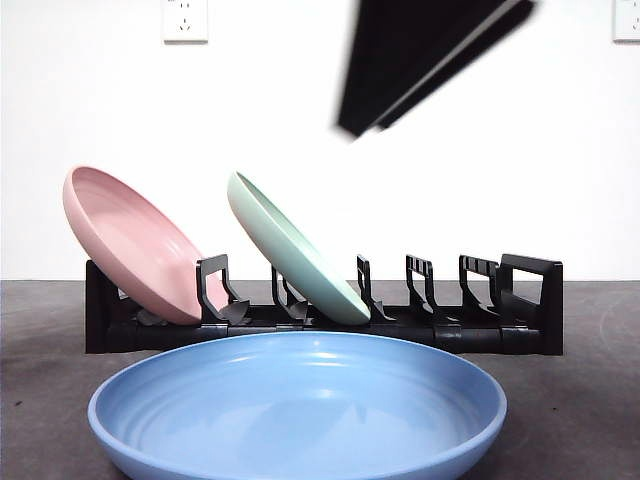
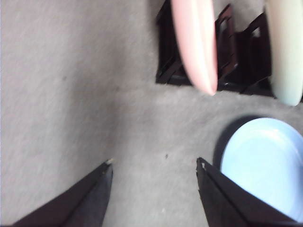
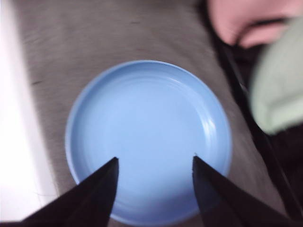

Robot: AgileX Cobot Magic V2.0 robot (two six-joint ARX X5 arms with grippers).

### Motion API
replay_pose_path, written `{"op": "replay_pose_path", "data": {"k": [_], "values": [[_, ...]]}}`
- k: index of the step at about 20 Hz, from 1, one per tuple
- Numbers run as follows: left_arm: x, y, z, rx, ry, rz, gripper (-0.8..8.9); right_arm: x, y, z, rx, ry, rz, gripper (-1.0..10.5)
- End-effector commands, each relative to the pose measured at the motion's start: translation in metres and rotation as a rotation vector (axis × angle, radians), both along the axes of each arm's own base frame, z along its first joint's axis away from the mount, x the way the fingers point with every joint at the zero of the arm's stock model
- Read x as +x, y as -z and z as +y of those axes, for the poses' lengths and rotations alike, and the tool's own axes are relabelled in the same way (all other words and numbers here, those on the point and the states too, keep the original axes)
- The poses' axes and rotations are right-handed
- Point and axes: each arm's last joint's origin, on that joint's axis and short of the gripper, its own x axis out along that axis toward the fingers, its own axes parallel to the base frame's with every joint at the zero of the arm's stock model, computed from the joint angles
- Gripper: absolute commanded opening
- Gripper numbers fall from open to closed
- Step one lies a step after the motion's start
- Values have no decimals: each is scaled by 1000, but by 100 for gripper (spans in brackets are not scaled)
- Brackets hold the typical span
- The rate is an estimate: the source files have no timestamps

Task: Place the plate

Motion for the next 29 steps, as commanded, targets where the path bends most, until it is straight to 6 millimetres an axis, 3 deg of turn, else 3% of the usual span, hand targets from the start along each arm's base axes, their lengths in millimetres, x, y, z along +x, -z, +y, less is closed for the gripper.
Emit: {"op": "replay_pose_path", "data": {"k": [1,5,7,15,18,22,27,29], "values": [[8,-6,-3,-33,-11,-24,281,10,-10,-21,99,203,125,215],[32,-4,-11,-72,3,-18,281,21,-15,-57,128,397,225,216],[52,-3,-17,-72,27,-3,281,23,-18,-66,143,433,217,216],[149,-16,-39,51,37,9,281,23,-21,-70,159,450,207,216],[176,-14,-43,77,38,24,281,23,-21,-70,159,449,206,216],[197,3,-46,87,44,75,281,23,-21,-70,159,451,204,216],[205,12,-47,104,37,95,271,23,-21,-70,157,455,200,216],[205,11,-47,104,35,85,203,23,-21,-71,154,461,194,216]]}}
